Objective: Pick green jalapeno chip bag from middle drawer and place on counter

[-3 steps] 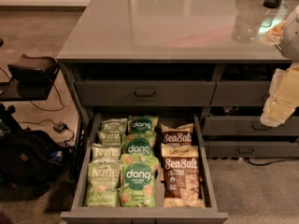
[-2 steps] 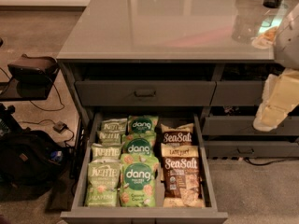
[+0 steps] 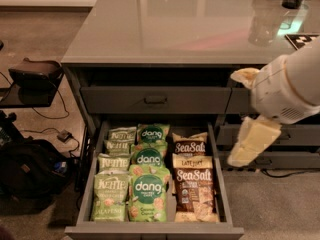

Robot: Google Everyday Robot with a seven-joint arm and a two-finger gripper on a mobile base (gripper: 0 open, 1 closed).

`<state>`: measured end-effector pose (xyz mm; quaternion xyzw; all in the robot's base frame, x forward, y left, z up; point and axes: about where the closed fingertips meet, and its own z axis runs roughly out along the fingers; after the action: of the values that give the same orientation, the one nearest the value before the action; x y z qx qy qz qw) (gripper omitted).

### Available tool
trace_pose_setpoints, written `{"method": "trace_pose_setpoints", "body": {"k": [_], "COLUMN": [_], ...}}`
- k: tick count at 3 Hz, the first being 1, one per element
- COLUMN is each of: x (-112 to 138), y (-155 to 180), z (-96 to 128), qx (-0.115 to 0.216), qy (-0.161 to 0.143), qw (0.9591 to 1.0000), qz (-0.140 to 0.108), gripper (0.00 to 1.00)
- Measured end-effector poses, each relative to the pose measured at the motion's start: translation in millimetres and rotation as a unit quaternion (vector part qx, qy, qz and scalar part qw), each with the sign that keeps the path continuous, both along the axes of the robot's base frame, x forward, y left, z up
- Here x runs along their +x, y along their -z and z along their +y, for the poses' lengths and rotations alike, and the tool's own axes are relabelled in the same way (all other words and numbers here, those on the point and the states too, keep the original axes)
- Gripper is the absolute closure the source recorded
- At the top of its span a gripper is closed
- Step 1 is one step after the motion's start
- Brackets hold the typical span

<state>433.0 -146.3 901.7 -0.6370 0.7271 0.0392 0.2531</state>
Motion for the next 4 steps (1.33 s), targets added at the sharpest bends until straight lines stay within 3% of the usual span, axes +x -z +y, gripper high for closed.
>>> {"method": "trace_pose_setpoints", "body": {"k": [1, 2, 3, 4], "x": [44.1, 83.3, 107.1, 118.4], "y": [35.7, 63.8, 99.0, 132.4], "z": [42.7, 78.7, 126.8, 162.8], "qx": [0.048, 0.09, 0.146, 0.186], "qy": [-0.019, -0.051, -0.106, -0.156], "qw": [0.9978, 0.9936, 0.9835, 0.97], "qz": [-0.041, -0.045, -0.013, 0.013], "gripper": [0.0, 0.0, 0.0, 0.0]}}
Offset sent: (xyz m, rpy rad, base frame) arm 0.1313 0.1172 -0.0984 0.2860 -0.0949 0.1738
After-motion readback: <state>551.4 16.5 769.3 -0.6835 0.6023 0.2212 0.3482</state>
